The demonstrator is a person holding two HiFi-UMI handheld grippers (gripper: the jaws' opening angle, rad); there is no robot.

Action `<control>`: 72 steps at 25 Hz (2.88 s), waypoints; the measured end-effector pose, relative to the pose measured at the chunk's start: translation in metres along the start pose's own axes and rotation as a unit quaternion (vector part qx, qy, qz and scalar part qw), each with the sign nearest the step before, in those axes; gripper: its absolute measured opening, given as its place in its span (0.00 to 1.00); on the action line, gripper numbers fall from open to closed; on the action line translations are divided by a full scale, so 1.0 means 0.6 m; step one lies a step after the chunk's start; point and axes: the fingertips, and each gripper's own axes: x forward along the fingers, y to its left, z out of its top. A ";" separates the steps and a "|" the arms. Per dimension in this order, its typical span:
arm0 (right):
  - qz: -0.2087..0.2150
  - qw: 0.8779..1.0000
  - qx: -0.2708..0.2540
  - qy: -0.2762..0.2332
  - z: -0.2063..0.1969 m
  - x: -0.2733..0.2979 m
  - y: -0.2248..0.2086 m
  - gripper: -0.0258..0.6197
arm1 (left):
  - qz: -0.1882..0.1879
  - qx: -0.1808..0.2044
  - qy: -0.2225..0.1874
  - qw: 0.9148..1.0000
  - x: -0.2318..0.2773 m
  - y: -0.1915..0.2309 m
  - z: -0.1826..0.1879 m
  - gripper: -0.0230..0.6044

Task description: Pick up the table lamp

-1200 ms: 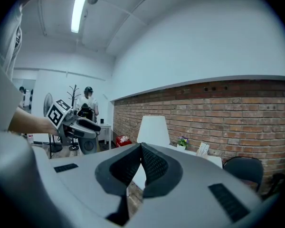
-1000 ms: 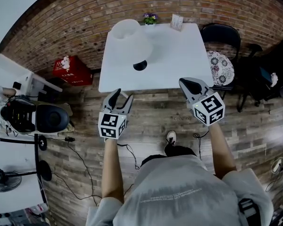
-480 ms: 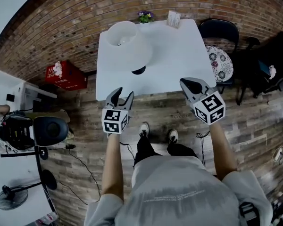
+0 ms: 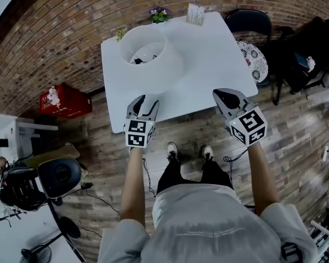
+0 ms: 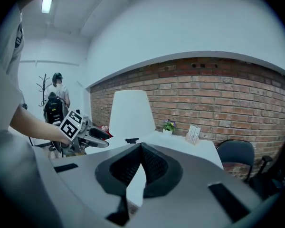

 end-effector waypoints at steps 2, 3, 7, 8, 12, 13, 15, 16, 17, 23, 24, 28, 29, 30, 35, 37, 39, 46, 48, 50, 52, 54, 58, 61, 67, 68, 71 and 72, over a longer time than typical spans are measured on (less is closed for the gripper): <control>-0.013 1.000 0.002 0.005 -0.005 0.019 0.002 0.04 | -0.014 0.002 0.003 1.000 0.023 0.010 -0.013 0.38; -0.018 1.000 0.004 0.008 -0.009 0.028 0.002 0.04 | -0.020 0.003 0.005 1.000 0.035 0.015 -0.020 0.38; -0.036 0.999 0.017 0.020 -0.022 0.060 -0.007 0.04 | -0.037 0.005 0.009 0.999 0.083 0.026 -0.039 0.38; -0.043 0.999 0.021 0.022 -0.024 0.067 -0.010 0.04 | -0.041 0.004 0.008 0.999 0.094 0.029 -0.043 0.38; -0.063 0.997 0.033 0.033 -0.036 0.087 -0.017 0.04 | -0.052 0.002 -0.001 0.999 0.130 0.041 -0.054 0.38; -0.067 0.996 0.036 0.037 -0.040 0.089 -0.018 0.04 | -0.055 0.004 -0.004 0.998 0.138 0.043 -0.055 0.38; -0.077 0.995 0.043 0.048 -0.050 0.092 -0.020 0.04 | -0.065 0.009 -0.013 0.998 0.153 0.044 -0.052 0.38; -0.083 0.994 0.046 0.053 -0.056 0.093 -0.021 0.04 | -0.072 0.009 -0.017 0.997 0.160 0.043 -0.049 0.38; -0.087 0.993 0.049 0.058 -0.060 0.095 -0.022 0.04 | -0.078 0.010 -0.021 0.997 0.166 0.043 -0.046 0.38; -0.105 0.990 0.063 0.076 -0.079 0.090 -0.021 0.04 | -0.090 0.016 -0.038 0.995 0.195 0.045 -0.030 0.38; -0.108 0.989 0.065 0.077 -0.081 0.087 -0.020 0.04 | -0.093 0.017 -0.039 0.995 0.199 0.043 -0.031 0.38; -0.117 0.987 0.071 0.082 -0.087 0.082 -0.016 0.04 | -0.089 0.025 -0.055 0.994 0.211 0.048 -0.008 0.38; -0.117 0.987 0.072 0.083 -0.088 0.082 -0.016 0.04 | -0.088 0.027 -0.059 0.994 0.215 0.050 -0.001 0.38; -0.118 0.987 0.073 0.084 -0.090 0.082 -0.015 0.04 | -0.089 0.028 -0.061 0.994 0.219 0.050 0.001 0.38; -0.124 0.985 0.079 0.094 -0.100 0.072 -0.009 0.04 | -0.094 0.032 -0.065 0.993 0.234 0.046 0.009 0.38; -0.125 0.984 0.081 0.098 -0.103 0.068 -0.007 0.04 | -0.093 0.032 -0.068 0.993 0.237 0.046 0.013 0.38; -0.128 0.983 0.084 0.100 -0.108 0.065 -0.008 0.04 | -0.096 0.031 -0.068 0.993 0.241 0.044 0.016 0.37; -0.140 0.981 0.092 0.097 -0.110 0.053 -0.012 0.04 | -0.090 0.026 -0.072 0.993 0.242 0.052 0.018 0.29; -0.145 0.980 0.095 0.096 -0.110 0.045 -0.016 0.04 | -0.094 0.029 -0.074 0.992 0.241 0.049 0.020 0.29; -0.149 0.979 0.099 0.095 -0.113 0.037 -0.019 0.04 | -0.095 0.032 -0.076 0.992 0.242 0.048 0.020 0.28; -0.152 0.979 0.099 0.095 -0.114 0.031 -0.021 0.04 | -0.092 0.032 -0.074 0.992 0.242 0.049 0.019 0.28; -0.155 0.979 0.098 0.092 -0.113 0.024 -0.023 0.04 | -0.088 0.030 -0.067 0.993 0.242 0.050 0.016 0.28; -0.160 0.979 0.092 0.087 -0.107 0.009 -0.032 0.04 | -0.083 0.018 -0.068 0.994 0.230 0.051 0.023 0.28; -0.157 0.980 0.088 0.081 -0.100 0.004 -0.037 0.04 | -0.086 0.011 -0.072 0.994 0.220 0.048 0.030 0.28; -0.143 0.985 0.078 0.056 -0.062 0.000 -0.052 0.04 | -0.080 0.010 -0.079 0.994 0.190 0.044 0.068 0.28; -0.140 0.986 0.075 0.051 -0.054 -0.001 -0.053 0.04 | -0.078 0.011 -0.084 0.993 0.182 0.043 0.075 0.28; -0.132 0.988 0.066 0.041 -0.036 -0.005 -0.058 0.04 | -0.074 0.009 -0.098 0.992 0.160 0.037 0.096 0.28; -0.129 0.989 0.063 0.038 -0.030 -0.005 -0.060 0.04 | -0.072 0.006 -0.104 0.992 0.155 0.036 0.102 0.28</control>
